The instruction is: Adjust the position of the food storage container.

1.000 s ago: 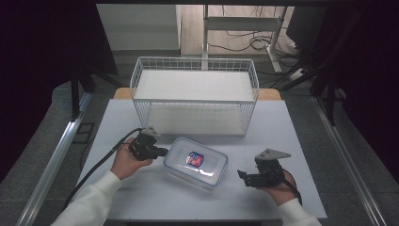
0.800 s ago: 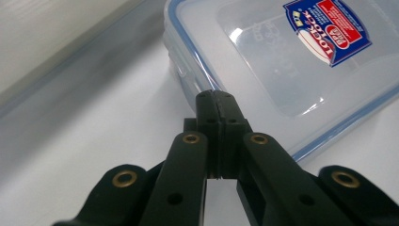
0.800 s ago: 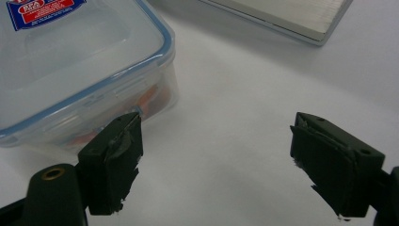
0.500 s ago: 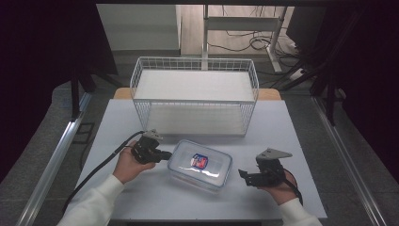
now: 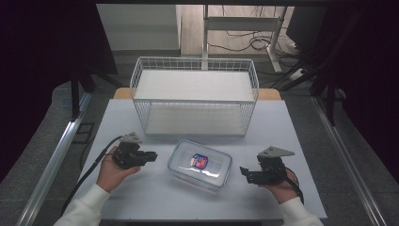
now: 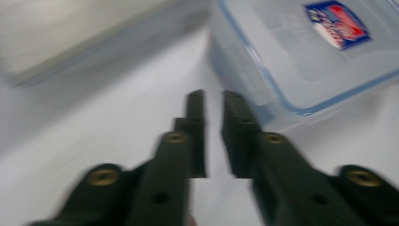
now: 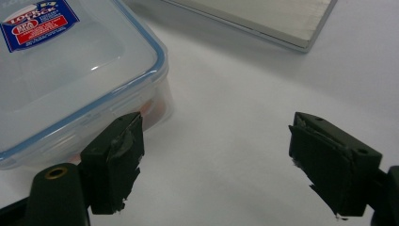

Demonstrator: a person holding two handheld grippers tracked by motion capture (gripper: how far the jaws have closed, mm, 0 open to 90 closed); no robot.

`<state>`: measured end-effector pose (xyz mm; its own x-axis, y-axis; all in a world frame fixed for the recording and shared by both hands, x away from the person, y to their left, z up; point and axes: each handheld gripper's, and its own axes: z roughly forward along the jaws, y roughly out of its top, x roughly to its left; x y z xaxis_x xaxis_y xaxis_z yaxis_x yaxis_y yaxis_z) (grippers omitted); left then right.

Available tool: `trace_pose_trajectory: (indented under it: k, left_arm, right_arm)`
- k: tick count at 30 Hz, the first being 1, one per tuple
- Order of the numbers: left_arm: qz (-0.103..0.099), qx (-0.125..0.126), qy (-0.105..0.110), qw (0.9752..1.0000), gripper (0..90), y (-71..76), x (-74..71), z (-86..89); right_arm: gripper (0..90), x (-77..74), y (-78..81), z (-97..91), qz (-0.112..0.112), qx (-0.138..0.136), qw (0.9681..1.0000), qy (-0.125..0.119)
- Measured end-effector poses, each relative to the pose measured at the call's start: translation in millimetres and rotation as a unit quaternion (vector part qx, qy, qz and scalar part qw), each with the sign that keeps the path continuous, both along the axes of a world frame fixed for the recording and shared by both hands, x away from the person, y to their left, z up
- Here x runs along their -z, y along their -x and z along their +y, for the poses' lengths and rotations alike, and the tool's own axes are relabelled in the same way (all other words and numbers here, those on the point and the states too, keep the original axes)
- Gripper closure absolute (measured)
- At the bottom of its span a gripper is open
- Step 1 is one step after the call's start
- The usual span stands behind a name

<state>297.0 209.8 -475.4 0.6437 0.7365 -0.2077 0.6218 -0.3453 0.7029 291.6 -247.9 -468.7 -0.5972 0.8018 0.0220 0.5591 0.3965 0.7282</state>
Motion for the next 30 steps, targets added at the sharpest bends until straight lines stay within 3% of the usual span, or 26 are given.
trace_pose_trajectory:
  k: [1, 4, 9, 13, 16, 19, 25, 30]
  left_arm:
    - [-0.006, -0.017, 0.007, 0.9998, 70.9, 3.0, -1.8, 4.1]
    - [-0.017, -0.034, 0.012, 0.9992, 51.7, 7.7, -5.4, 8.7]
    - [-0.006, -0.033, 0.015, 0.9993, 35.3, 11.2, -4.6, 7.5]
    - [-0.003, -0.022, -0.002, 0.9997, 30.6, 15.5, -3.2, 5.9]
    - [-0.004, -0.021, -0.007, 0.9997, 29.2, 19.2, -2.1, 6.5]
    - [0.001, -0.026, 0.002, 0.9997, 29.2, 20.9, 0.9, 9.0]
    - [0.006, -0.032, 0.020, 0.9993, 29.2, 23.2, -0.4, 12.4]
    - [0.008, -0.034, 0.014, 0.9993, 29.3, 22.3, 2.4, 12.2]
  right_arm:
    - [19.6, -0.6, -0.3, 0.8, -0.001, 0.000, 1.0000, -0.001]
    - [28.3, -5.0, -3.6, 5.7, -0.001, -0.013, 0.9999, 0.000]
    - [48.2, -19.5, -22.4, 27.9, 0.005, -0.066, 0.9978, -0.004]
    - [59.1, -28.4, -44.5, 55.8, 0.011, -0.096, 0.9952, 0.014]
    - [72.5, -30.2, -65.3, 82.0, 0.017, -0.115, 0.9927, 0.034]
    - [82.3, -27.3, -82.4, 103.6, 0.020, -0.128, 0.9904, 0.049]
    - [88.6, -17.9, -108.9, 141.2, 0.023, -0.159, 0.9834, 0.084]
    - [89.0, -9.0, -122.3, 169.3, 0.034, -0.186, 0.9752, 0.114]
